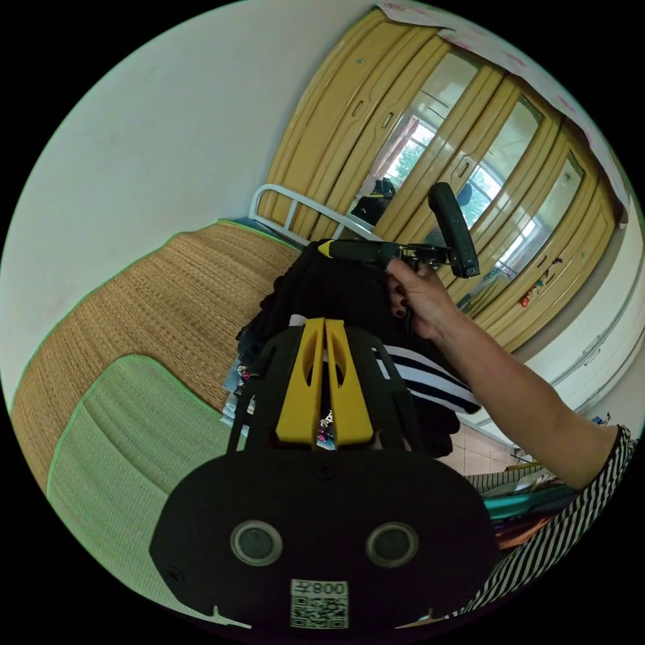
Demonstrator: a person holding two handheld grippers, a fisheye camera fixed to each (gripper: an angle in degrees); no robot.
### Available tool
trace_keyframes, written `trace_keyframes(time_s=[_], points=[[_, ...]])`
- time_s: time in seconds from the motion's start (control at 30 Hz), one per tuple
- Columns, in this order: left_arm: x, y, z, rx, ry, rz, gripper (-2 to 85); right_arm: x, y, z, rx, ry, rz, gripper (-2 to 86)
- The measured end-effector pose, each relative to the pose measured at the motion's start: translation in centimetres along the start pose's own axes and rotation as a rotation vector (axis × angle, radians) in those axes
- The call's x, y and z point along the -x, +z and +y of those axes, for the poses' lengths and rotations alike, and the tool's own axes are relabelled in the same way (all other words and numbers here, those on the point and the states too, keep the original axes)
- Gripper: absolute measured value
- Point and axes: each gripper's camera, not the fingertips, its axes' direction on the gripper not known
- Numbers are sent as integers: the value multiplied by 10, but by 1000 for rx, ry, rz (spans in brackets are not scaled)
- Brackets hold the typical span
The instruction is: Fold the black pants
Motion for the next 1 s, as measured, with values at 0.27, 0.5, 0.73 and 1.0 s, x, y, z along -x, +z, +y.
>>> trace_keyframes(time_s=[0.27,0.5,0.73,1.0], points=[[33,-8,66,16,19,0,0,18,-33,32,-119,-11,-7,1],[44,-26,104,48,75,-64,0,2,-152,139,-233,-82,-290,1],[54,-47,136,44,66,-106,0,7,-122,240,-160,-40,-289,1],[56,-97,152,-8,55,-47,2,-27,-162,259,-304,43,-442,2]])
